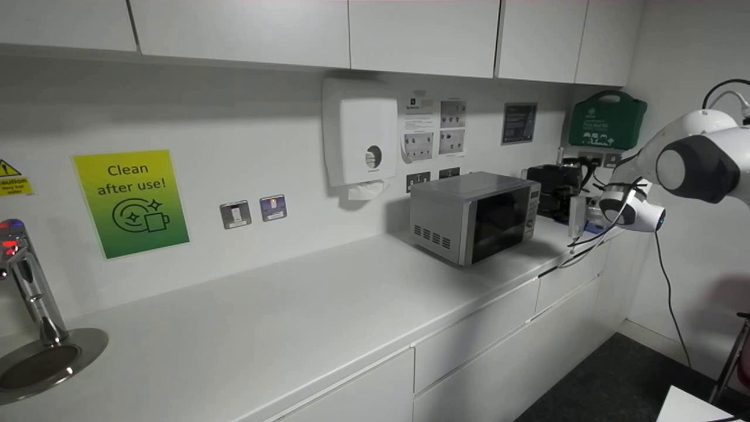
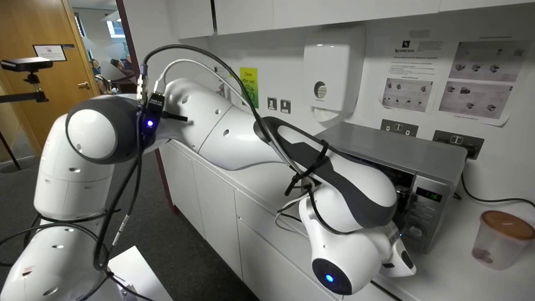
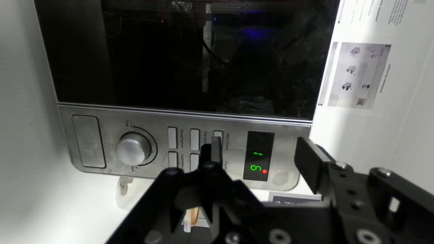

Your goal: Press the second left microwave button

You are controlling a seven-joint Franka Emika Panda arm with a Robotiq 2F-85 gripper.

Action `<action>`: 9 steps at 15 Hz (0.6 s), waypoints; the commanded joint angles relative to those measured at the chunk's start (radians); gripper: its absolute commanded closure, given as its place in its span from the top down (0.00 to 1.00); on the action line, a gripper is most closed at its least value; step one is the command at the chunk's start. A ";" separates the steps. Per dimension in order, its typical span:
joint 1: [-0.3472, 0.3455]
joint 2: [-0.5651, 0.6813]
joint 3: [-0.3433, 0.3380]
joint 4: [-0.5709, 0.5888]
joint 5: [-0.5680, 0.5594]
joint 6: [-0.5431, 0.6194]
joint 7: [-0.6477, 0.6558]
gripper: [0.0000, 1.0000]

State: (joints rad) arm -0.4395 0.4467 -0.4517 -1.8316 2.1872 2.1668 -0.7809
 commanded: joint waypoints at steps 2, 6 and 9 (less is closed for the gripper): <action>-0.027 0.066 0.006 0.086 -0.004 0.012 0.058 0.20; -0.036 0.103 0.008 0.111 -0.004 0.016 0.052 0.00; -0.039 0.124 0.010 0.127 -0.001 0.019 0.050 0.00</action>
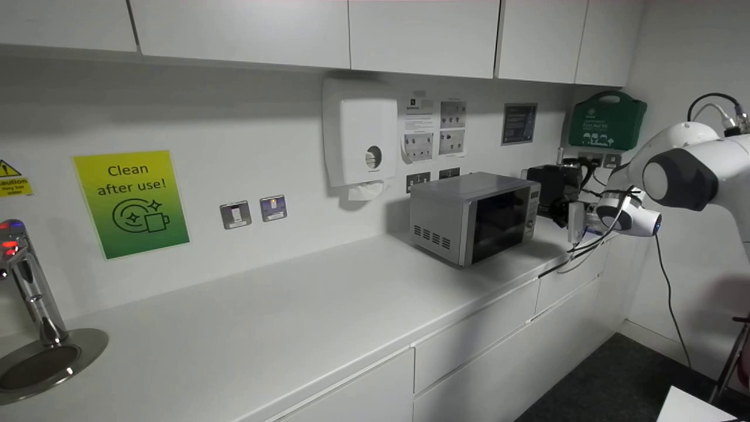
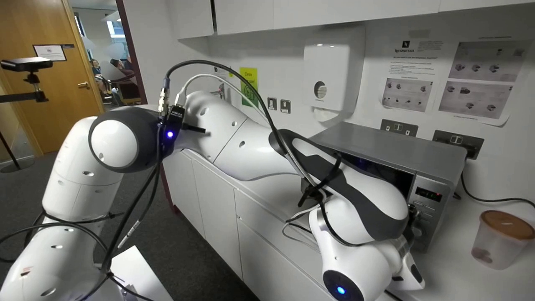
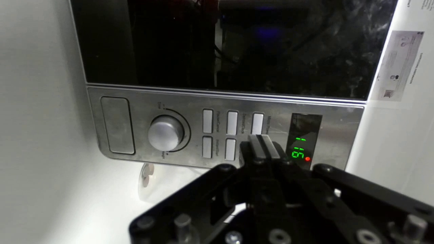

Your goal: Press the second left microwave button

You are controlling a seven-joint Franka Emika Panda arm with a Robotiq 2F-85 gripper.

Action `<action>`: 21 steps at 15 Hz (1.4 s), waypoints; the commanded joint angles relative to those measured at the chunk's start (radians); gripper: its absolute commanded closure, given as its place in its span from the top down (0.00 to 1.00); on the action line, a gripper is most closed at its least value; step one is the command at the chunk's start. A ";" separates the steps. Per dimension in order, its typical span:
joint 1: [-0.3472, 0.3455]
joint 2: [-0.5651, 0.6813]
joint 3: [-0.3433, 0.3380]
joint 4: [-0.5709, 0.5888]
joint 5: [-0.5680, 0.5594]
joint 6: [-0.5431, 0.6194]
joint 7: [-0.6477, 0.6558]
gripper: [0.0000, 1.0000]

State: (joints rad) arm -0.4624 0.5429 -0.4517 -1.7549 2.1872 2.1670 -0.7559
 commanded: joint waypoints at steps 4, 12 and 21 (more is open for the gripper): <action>-0.015 0.057 0.013 0.084 0.004 0.031 0.032 0.00; -0.013 0.092 0.022 0.131 -0.004 0.063 0.038 0.00; -0.009 0.099 0.034 0.130 0.002 0.064 0.013 0.00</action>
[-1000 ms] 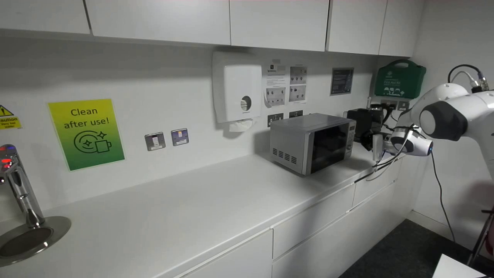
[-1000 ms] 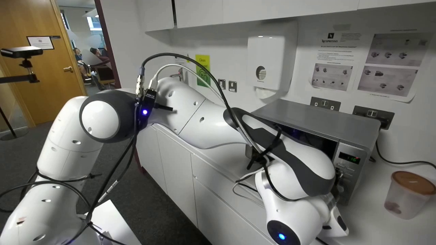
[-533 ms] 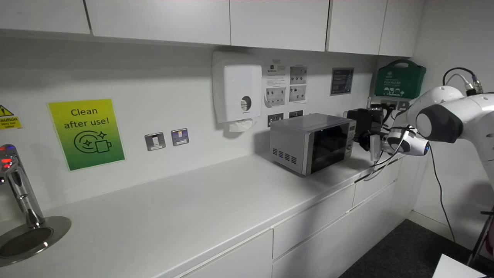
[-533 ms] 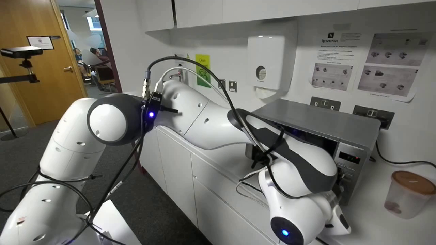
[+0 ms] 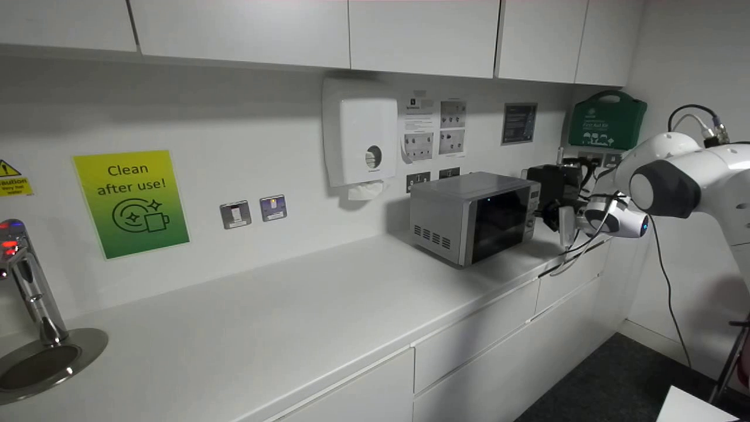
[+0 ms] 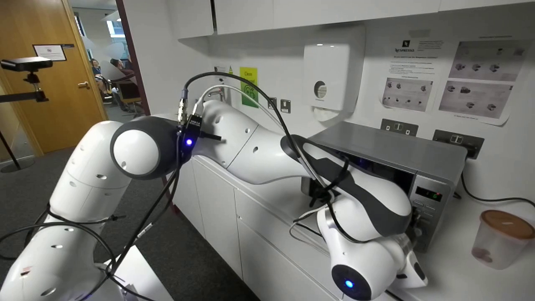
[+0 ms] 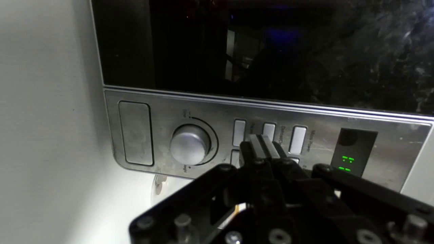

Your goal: Press the second left microwave button

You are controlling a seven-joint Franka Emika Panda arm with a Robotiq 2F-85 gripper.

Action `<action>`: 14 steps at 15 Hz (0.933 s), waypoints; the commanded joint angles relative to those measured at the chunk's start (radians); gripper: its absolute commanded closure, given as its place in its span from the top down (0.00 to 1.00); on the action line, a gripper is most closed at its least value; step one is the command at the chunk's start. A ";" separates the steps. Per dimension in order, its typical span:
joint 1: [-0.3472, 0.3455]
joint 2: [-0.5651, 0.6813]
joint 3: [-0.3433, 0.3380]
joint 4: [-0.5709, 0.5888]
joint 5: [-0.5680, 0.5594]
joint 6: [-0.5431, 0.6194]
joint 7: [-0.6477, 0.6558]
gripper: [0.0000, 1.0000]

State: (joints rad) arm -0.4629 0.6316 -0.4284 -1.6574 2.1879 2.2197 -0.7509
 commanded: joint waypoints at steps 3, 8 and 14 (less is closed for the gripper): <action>-0.006 0.015 0.014 0.036 0.008 0.010 -0.002 0.00; -0.004 0.012 0.024 0.037 0.022 -0.001 -0.020 0.00; -0.007 0.016 0.028 0.043 0.040 -0.009 -0.040 0.00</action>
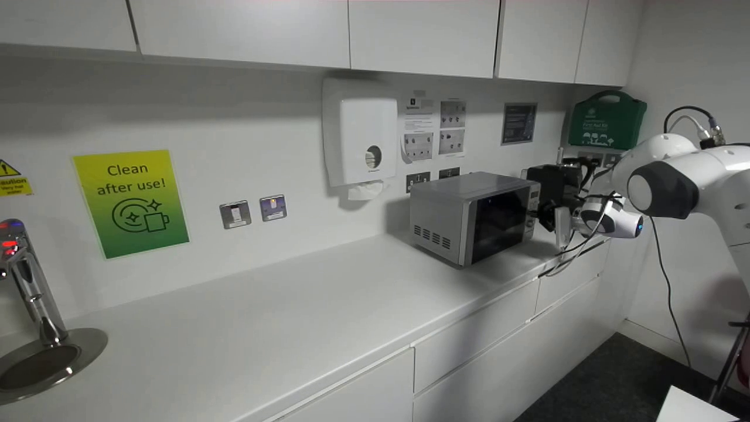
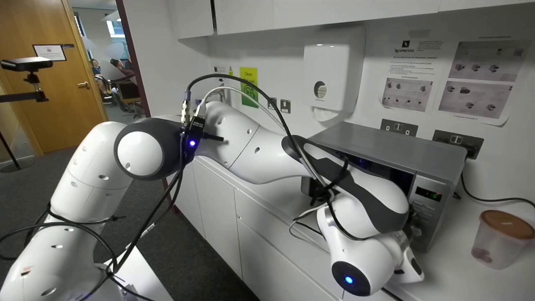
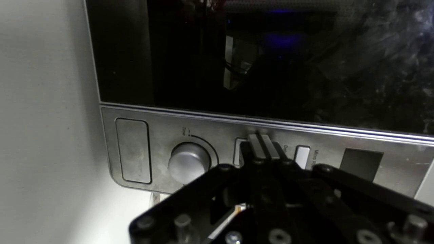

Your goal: Press the second left microwave button

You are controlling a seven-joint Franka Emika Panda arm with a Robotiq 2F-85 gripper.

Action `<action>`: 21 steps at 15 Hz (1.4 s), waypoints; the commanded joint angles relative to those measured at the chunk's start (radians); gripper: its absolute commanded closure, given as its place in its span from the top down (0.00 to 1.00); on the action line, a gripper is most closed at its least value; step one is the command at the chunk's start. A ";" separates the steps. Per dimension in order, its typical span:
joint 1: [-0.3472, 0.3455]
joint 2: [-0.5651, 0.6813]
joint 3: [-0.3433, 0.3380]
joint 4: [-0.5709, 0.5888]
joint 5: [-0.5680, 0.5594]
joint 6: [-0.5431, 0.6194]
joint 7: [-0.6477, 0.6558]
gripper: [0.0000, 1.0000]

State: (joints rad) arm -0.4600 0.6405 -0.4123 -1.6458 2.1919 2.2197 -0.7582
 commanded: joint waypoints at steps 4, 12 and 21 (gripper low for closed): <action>-0.012 0.010 0.014 0.037 0.055 -0.013 -0.050 0.00; -0.016 0.010 0.015 0.034 0.079 -0.035 -0.088 0.00; -0.020 0.007 0.016 0.017 0.103 -0.075 -0.152 0.00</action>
State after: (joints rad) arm -0.4623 0.6488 -0.4118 -1.6515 2.2485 2.1965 -0.8665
